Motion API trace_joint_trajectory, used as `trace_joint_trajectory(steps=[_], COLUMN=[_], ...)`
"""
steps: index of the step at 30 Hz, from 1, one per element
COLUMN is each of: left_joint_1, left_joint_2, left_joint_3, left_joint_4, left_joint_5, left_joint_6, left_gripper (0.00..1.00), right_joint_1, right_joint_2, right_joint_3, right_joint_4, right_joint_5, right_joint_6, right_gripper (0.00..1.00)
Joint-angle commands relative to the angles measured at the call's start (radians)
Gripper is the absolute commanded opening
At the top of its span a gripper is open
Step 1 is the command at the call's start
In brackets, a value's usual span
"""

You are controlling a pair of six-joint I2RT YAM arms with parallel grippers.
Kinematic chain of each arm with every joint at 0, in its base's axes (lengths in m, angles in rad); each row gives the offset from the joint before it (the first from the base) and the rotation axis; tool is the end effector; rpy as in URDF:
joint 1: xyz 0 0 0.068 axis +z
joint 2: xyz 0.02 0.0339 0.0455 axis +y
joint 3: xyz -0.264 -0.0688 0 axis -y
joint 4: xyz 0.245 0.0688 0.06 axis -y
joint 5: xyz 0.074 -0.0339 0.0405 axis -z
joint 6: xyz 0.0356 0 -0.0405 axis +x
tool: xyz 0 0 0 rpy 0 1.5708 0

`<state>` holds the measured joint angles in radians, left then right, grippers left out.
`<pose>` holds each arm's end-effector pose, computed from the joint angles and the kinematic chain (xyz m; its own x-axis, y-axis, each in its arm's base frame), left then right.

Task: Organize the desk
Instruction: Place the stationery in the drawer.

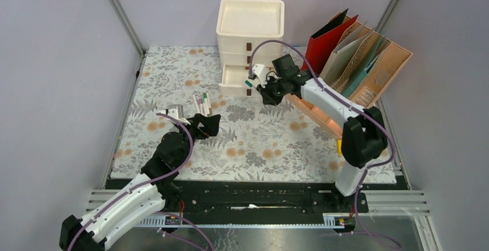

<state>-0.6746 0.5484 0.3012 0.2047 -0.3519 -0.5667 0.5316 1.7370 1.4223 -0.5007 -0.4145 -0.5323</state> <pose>0.1281 -0.0868 0.2448 -0.1984 -0.4866 -0.8508 0.2499 0.8142 -0.5240 0.3274 0.2092 0.2775 -0.1844 -0.6474 -0.7395 -0.9233 0.3720 -0.0953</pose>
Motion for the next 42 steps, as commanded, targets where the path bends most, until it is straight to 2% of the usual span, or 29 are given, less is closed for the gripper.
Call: trace_joint_trajectory(steps=[1,12,22,24,28,32,36,42], left_joint_1=[0.010,0.024,0.040,0.045,0.057,0.076,0.098,0.204], left_joint_2=[-0.010,-0.036,-0.033,-0.027,-0.018,-0.010,0.009,0.080], left_joint_3=[-0.006,-0.037,-0.051,-0.048,-0.047,-0.047,-0.047,-0.046], left_joint_4=[-0.034,-0.050,-0.038,-0.036,-0.032,-0.023,0.000,0.066], left_joint_5=[0.011,0.006,0.022,0.031,0.045,0.070,0.111,0.269], left_joint_6=[0.016,0.002,-0.005,-0.007,-0.010,-0.015,-0.030,-0.090], left_gripper=[0.99,0.99,0.99,0.99,0.99,0.99,0.99,0.99], right_joint_1=[0.008,0.006,0.007,0.006,0.004,-0.002,-0.007,-0.006], right_joint_2=[0.120,0.375,0.471,0.485,0.496,0.484,0.445,0.317], right_joint_3=[0.171,0.530,0.622,0.630,0.647,0.641,0.624,0.527], right_joint_4=[-0.135,-0.223,-0.164,-0.152,-0.149,-0.141,-0.140,-0.118], right_joint_5=[0.240,0.409,0.482,0.496,0.502,0.491,0.462,0.374], right_joint_6=[-0.127,-0.174,-0.149,-0.147,-0.125,-0.104,-0.079,-0.029], right_gripper=[0.00,0.00,0.00,0.05,0.29,0.43,0.47,0.46])
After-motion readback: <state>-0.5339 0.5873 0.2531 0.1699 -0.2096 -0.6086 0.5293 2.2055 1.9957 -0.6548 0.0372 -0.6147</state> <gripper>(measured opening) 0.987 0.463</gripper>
